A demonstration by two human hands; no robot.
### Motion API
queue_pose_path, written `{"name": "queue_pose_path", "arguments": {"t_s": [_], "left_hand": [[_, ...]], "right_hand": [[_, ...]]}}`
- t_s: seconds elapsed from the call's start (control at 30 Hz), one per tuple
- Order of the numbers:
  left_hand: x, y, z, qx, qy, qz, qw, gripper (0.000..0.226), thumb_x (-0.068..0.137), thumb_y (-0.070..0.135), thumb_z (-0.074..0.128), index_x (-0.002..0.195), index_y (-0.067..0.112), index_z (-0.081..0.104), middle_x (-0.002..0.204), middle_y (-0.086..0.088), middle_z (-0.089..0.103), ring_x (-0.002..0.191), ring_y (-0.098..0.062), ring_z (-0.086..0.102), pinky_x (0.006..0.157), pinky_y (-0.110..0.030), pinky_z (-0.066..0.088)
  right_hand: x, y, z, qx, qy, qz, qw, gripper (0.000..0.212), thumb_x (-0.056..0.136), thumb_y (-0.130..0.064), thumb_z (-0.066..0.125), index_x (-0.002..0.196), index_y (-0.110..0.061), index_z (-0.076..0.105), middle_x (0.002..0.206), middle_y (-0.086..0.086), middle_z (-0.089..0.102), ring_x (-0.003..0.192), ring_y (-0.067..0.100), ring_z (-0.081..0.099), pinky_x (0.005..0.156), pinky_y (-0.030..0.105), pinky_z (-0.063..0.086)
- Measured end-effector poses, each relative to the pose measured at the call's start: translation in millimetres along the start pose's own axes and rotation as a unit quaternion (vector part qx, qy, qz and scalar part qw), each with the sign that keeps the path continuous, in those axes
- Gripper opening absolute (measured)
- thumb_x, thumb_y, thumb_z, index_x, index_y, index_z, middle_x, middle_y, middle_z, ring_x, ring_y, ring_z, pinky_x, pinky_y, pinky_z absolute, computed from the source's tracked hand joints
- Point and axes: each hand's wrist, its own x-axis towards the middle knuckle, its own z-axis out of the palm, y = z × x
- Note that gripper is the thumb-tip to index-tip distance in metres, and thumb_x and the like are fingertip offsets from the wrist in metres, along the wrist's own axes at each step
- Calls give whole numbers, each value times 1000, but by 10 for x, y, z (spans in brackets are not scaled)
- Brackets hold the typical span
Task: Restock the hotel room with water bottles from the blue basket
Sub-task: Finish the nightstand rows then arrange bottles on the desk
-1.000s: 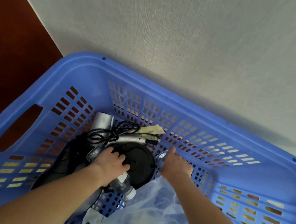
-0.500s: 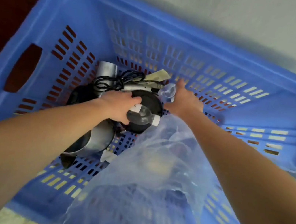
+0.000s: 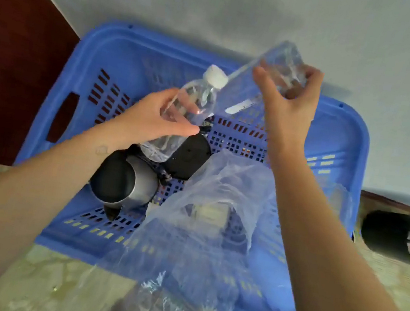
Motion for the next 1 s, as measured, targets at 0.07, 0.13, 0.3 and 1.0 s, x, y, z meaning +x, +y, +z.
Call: {"name": "queue_pose_path", "arguments": {"t_s": [0.07,0.13,0.3,1.0], "left_hand": [[-103,253,106,-155,13,3,988,17,84,22,73,99,28,68,82,5,75,79,-8,71,67,-23,57],[-195,514,233,-310,11,-13,951,15,86,26,65,99,19,69,81,1,74,76,-14,72,64,-28,57],[-501,1102,642,-518,12,-32,855,40,86,50,53,98,13,63,83,-3,70,80,-19,71,68,-29,55],[-2405,2940,3962,-485,-324,-35,811,55,73,36,71,120,9,59,101,-12,69,98,-28,66,75,-36,57]], "right_hand": [[-64,-301,-152,94,85,28,992,58,68,-39,78,115,-24,48,84,-4,65,68,10,62,73,37,58],[-142,-533,-353,219,121,51,967,55,74,-28,74,122,-27,47,87,-6,61,66,12,61,60,33,55],[-503,-738,-907,273,103,94,952,43,84,-10,73,110,-28,44,113,0,55,103,15,55,88,17,45],[-3162,-1458,-4514,534,53,5,844,53,70,-24,63,120,-6,58,100,13,68,87,29,69,83,39,55]]}}
